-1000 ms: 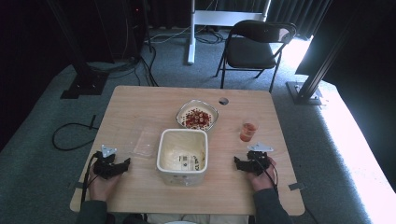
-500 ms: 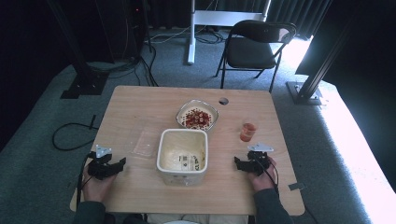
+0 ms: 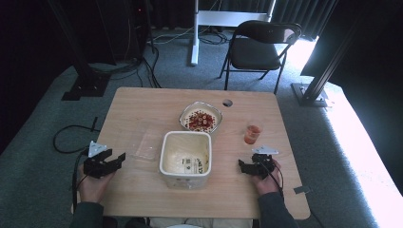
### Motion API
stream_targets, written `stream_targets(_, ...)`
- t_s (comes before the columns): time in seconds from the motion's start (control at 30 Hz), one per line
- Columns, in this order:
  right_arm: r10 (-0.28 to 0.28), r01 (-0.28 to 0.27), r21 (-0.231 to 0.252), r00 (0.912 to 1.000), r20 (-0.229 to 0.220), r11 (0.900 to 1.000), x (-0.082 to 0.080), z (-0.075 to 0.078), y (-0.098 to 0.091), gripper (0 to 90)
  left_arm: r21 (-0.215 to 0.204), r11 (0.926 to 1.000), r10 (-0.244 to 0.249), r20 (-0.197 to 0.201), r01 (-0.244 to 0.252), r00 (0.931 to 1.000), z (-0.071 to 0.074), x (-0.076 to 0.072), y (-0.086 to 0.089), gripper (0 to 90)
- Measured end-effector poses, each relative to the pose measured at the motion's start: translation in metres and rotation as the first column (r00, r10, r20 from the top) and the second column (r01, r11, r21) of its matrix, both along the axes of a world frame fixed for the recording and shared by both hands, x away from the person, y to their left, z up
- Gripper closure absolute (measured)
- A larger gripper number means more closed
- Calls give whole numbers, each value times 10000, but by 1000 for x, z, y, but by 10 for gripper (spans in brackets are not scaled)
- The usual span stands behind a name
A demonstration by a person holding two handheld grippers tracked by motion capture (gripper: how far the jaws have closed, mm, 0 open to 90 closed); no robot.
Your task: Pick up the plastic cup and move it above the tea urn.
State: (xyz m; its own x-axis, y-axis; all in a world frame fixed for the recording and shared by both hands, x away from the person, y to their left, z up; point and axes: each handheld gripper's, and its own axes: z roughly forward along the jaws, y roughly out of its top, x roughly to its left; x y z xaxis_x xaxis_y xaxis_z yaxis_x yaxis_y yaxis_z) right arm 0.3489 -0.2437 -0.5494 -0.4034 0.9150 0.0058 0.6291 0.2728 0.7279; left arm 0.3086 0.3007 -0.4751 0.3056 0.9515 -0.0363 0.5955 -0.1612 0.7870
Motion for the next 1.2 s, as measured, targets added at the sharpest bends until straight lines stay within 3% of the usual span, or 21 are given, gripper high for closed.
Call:
stream_targets(0.13, 1, -1, -3, 10000, 3, 10000, 0, 0, 0, 164, 87, 9998, -205, -25, 205, 9998, 2, 14, -8, 428)
stream_targets(0.37, 0, 0, -2, 10000, 1, 10000, 0, 0, 0, 165, 141, 9993, -335, -515, 342, 9981, -8, 34, -19, 469)
stream_targets(0.87, 5, -5, -14, 10000, -6, 10000, 0, 0, 0, 165, 375, 9992, -93, -1192, 139, 9928, -25, 60, -19, 627)
stream_targets(1.2, 2, -2, -3, 10000, -1, 10000, 0, 0, 0, 164, 509, 9986, -44, -1415, 117, 9899, -29, 65, -16, 783)
